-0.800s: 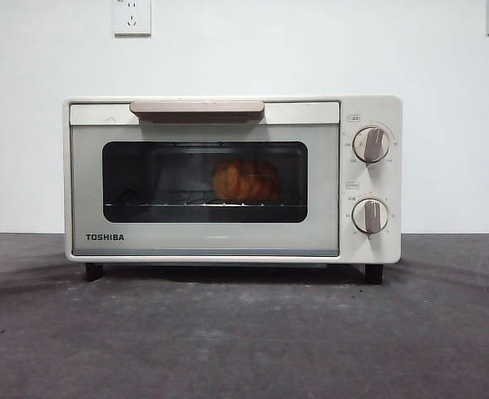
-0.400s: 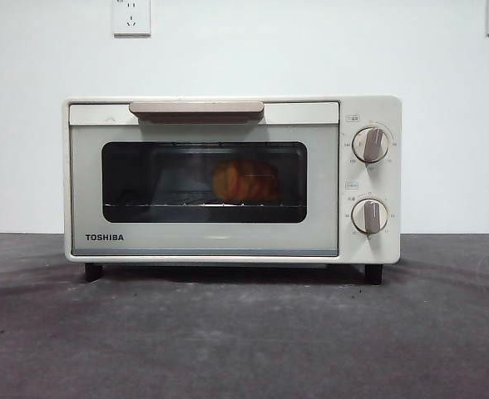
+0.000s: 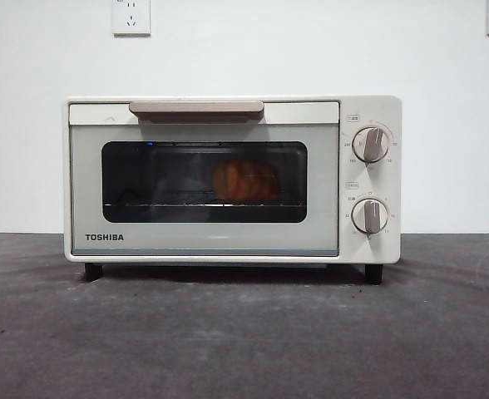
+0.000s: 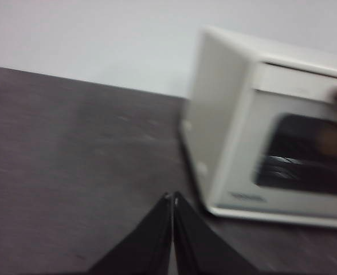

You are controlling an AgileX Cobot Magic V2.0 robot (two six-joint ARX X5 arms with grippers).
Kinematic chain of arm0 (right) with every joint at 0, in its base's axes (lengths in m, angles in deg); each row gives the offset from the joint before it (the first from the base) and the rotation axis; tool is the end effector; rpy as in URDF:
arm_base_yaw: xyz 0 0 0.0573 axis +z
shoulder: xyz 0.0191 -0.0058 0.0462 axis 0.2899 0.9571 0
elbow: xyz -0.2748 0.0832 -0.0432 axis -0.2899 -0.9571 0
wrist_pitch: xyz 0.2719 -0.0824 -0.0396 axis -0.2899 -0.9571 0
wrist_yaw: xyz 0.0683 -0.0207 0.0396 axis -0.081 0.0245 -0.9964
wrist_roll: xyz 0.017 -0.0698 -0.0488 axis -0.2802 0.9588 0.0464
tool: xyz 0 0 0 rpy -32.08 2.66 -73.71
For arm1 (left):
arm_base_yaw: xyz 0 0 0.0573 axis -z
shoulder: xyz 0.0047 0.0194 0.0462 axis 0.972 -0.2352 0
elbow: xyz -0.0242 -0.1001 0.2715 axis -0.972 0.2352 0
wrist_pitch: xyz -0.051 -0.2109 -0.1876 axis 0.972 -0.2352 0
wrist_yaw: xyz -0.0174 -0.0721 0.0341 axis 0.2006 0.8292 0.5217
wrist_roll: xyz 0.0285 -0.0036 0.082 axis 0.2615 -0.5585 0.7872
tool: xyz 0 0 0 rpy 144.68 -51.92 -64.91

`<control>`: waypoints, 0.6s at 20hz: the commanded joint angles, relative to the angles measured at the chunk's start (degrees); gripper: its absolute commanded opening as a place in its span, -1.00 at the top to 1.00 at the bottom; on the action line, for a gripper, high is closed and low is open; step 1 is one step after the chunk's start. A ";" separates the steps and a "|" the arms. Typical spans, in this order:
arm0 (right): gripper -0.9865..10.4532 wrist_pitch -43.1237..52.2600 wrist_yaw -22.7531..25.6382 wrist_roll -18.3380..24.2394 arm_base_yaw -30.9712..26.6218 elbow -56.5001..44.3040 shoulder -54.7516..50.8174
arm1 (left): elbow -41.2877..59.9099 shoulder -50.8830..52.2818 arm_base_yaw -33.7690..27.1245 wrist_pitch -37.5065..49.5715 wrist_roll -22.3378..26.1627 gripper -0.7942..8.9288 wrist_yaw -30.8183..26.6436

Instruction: The left arm flap open the oven, the right arm pick bread and place it into oven, the left arm flap close the oven

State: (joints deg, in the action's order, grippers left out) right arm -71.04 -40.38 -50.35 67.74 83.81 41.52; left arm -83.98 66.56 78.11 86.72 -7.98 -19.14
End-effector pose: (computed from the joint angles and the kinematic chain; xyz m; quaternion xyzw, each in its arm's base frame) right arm 0.0975 0.0866 0.3466 0.0200 0.2911 0.2319 0.9279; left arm 0.1525 -0.0092 0.1704 -0.0965 0.0156 -0.0445 0.9942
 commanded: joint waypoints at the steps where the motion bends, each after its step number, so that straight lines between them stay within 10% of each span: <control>1: 0.80 0.57 0.20 0.50 0.46 0.39 0.13 | 1.33 2.69 -0.11 0.83 1.70 0.82 -4.70; 12: 0.80 0.57 0.20 0.50 0.46 0.39 0.13 | 1.29 2.51 -0.15 -5.51 3.28 0.82 -13.84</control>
State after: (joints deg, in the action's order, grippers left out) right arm -71.06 -40.36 -50.35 67.74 83.79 41.52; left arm -83.87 69.03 78.03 80.67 -5.33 -32.87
